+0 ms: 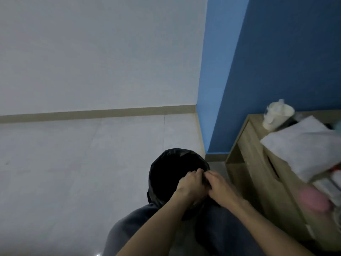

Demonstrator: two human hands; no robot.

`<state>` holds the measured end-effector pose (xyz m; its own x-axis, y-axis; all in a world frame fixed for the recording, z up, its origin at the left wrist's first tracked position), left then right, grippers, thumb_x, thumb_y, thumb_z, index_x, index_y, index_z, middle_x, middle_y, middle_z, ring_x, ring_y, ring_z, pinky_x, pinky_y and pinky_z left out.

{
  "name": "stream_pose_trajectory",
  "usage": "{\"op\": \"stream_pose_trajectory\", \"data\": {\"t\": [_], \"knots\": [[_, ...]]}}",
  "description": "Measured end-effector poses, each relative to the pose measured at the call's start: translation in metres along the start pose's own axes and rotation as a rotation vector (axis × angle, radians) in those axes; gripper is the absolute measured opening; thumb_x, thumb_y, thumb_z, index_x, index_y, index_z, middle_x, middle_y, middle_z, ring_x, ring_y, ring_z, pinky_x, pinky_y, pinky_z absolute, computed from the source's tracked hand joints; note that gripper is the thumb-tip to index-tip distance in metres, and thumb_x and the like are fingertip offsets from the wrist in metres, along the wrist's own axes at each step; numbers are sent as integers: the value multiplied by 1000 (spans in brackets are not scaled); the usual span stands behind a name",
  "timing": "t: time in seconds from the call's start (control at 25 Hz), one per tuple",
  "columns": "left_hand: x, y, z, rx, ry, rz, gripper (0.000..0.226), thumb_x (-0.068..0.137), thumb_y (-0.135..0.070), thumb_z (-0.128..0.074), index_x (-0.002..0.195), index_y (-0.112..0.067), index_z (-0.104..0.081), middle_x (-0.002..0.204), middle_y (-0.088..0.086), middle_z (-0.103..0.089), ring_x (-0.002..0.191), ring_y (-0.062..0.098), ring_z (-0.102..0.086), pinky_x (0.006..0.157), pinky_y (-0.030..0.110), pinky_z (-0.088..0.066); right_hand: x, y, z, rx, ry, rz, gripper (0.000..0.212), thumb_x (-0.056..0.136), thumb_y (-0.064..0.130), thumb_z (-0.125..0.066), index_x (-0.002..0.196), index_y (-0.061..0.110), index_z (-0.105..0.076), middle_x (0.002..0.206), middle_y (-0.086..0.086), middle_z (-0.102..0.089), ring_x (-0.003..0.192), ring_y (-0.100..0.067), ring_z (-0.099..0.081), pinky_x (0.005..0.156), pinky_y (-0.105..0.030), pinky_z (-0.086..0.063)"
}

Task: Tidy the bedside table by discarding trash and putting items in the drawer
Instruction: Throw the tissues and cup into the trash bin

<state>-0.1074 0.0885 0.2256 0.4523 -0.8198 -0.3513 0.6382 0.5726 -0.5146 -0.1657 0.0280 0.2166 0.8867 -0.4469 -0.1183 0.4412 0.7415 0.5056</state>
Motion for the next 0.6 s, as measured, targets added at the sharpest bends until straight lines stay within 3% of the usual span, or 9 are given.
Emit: {"op": "stream_pose_trajectory", "data": {"t": [0.16, 0.24, 0.32, 0.48, 0.6], "knots": [[31, -76, 2, -78, -70, -91, 38, 88, -20, -41, 125, -12, -46, 127, 13, -55, 119, 32, -52, 97, 43, -45, -25, -59, 96, 21, -336, -100, 33, 79, 1, -57, 111, -1, -62, 112, -18, -65, 106, -31, -59, 95, -31, -42], [41, -117, -7, -134, -44, -140, 42, 89, -18, -44, 130, -11, -42, 133, 15, -52, 124, 31, -48, 101, 40, -42, -47, -95, 133, -46, -457, -166, 33, 78, 12, -50, 103, -2, -66, 103, -19, -69, 96, -32, -66, 87, -38, -50], [48, -149, -22, -189, -7, -159, 44, 90, -20, -44, 133, -12, -41, 136, 13, -50, 127, 31, -45, 103, 41, -40, -65, -125, 153, -87, -473, -214, 47, 78, 25, -38, 104, -2, -66, 106, -20, -69, 99, -33, -66, 88, -41, -50], [60, -191, -58, -219, 60, -140, 52, 92, -16, -43, 142, -12, -31, 146, 12, -40, 134, 29, -38, 107, 35, -34, -99, -171, 176, -171, -533, -360, 45, 84, 23, -46, 124, 5, -55, 137, -17, -51, 131, -31, -41, 105, -46, -35], [67, -206, -84, -218, 93, -117, 51, 94, -18, -43, 141, -9, -28, 144, 16, -40, 131, 31, -41, 106, 38, -35, -115, -203, 166, -193, -363, -524, 62, 91, 44, -40, 144, 18, -25, 156, -5, -16, 145, -23, -10, 115, -44, -11]]}}
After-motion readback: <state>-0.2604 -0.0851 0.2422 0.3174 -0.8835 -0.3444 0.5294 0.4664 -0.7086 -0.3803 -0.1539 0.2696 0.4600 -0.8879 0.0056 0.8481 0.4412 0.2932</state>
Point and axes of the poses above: each hand's wrist, its own x-axis towards the middle knuckle, its own z-axis out of the back of the hand, y = z × x, the point moved 7 cm from there along x, towards the middle knuckle
